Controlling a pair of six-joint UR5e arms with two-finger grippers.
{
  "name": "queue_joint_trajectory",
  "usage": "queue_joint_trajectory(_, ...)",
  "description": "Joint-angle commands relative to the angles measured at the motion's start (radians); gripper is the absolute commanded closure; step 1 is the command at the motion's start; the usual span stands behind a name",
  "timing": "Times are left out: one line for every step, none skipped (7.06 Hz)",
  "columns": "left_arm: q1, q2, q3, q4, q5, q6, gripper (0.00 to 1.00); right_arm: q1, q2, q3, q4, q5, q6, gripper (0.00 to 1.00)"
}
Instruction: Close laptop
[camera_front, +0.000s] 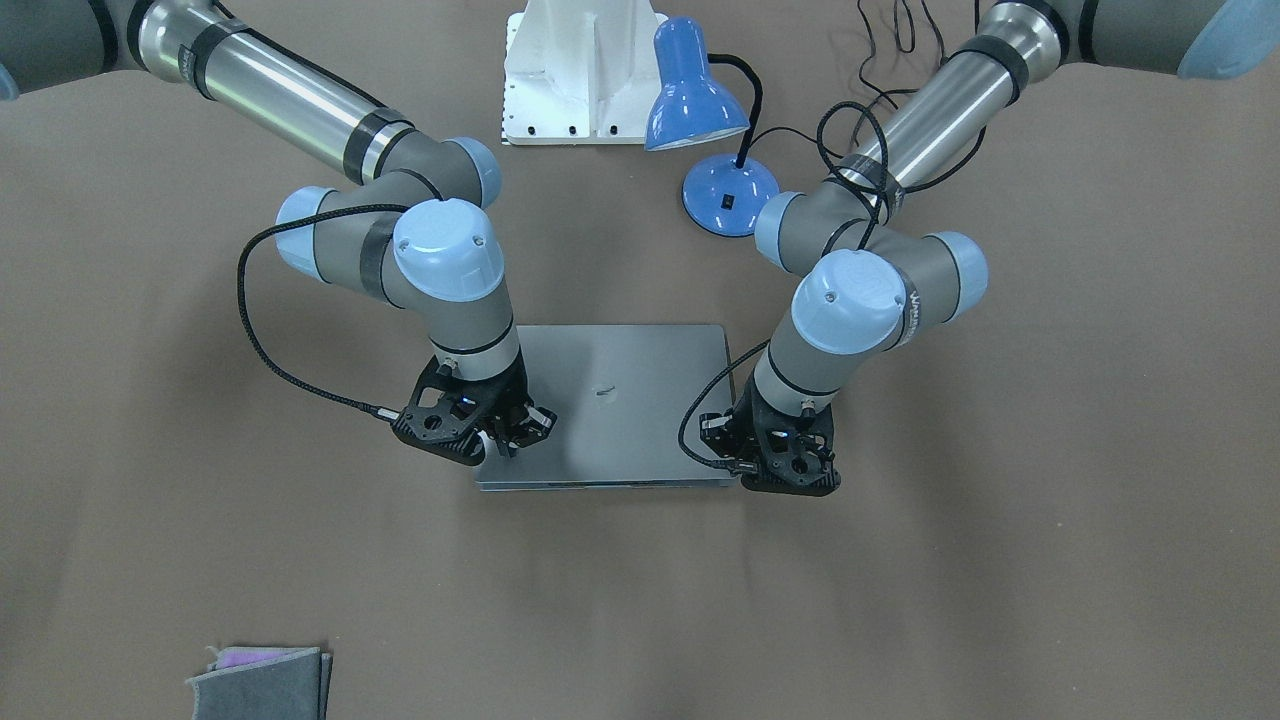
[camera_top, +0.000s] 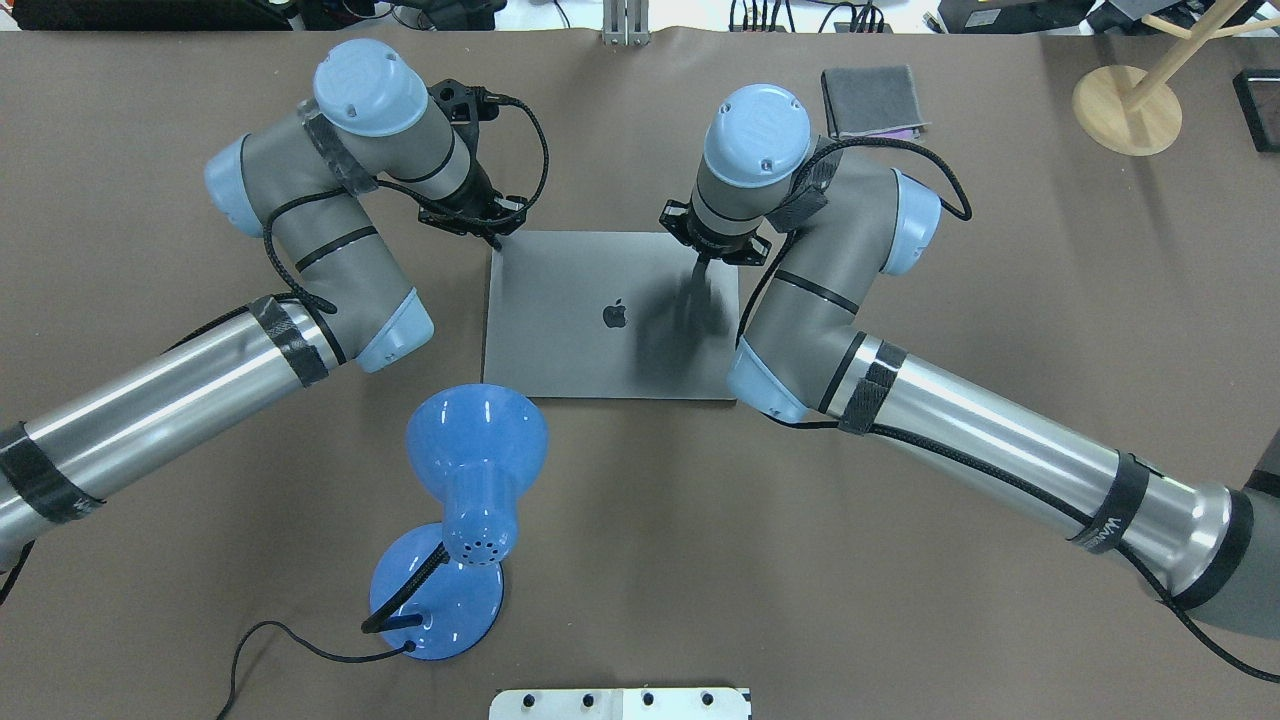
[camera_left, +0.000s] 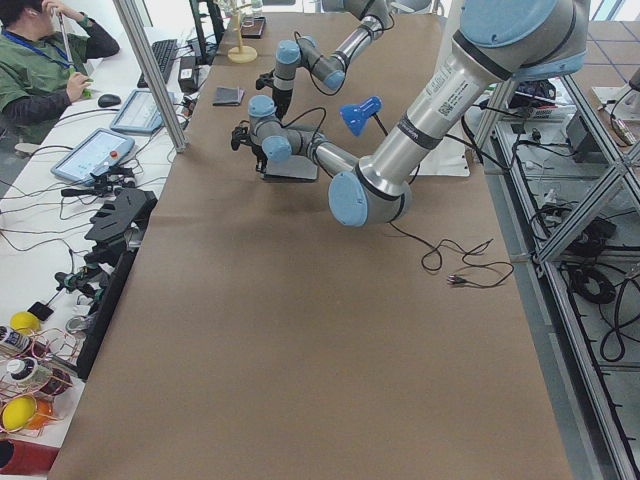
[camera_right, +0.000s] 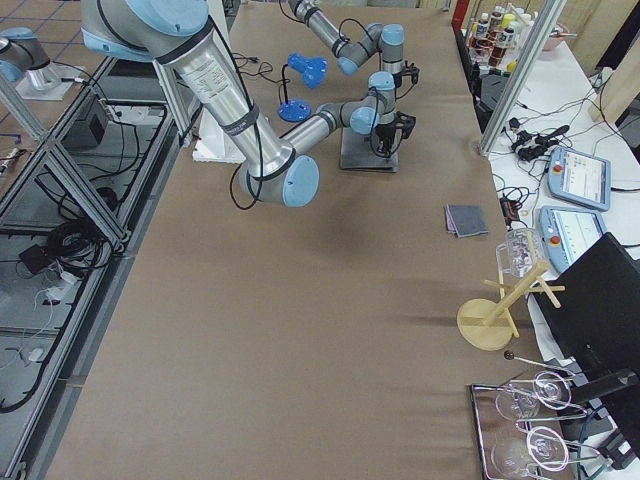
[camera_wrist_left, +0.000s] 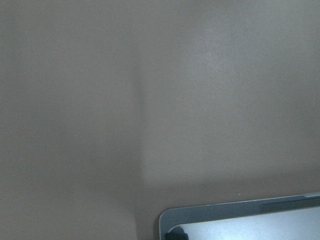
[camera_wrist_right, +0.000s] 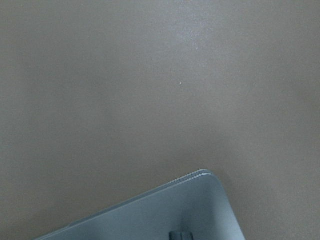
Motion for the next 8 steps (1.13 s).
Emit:
queue_joint_trajectory(0.008, -0.001, 0.006, -0.003, 0.013, 0.000, 1.00, -0.003, 0.000, -0.004, 0.001, -0.008, 0.000, 1.00)
queue_joint_trajectory(0.008, -0.001, 0.006, -0.003, 0.013, 0.000, 1.00, -0.003, 0.000, -0.004, 0.001, -0.010, 0.000, 1.00)
queue_joint_trajectory(0.008, -0.003, 0.006, -0.004, 0.013, 0.000, 1.00, -0.003, 0.000, -0.004, 0.001, -0.008, -0.002, 1.00)
queue_joint_trajectory(0.008, -0.003, -0.002, -0.003, 0.010, -0.002, 1.00, -0.002, 0.000, 0.000, 0.001, -0.008, -0.008, 1.00)
queue_joint_trajectory(0.000, -0.007, -0.029, 0.002, 0.001, -0.002, 1.00, 0.018, 0.006, 0.009, 0.001, 0.001, -0.014, 1.00)
queue_joint_trajectory(-0.010, -0.006, -0.051, 0.017, -0.039, 0.002, 0.55, 0.036, 0.002, 0.009, -0.001, 0.012, -0.026, 0.56)
queue_joint_trajectory(-0.022, 0.011, -0.116, 0.049, -0.089, 0.003, 0.02, 0.053, -0.009, 0.034, -0.010, 0.013, -0.043, 0.01)
queue_joint_trajectory(-0.042, 0.041, -0.219, 0.150, -0.125, 0.005, 0.02, 0.096, -0.087, 0.142, -0.049, 0.076, -0.105, 0.00)
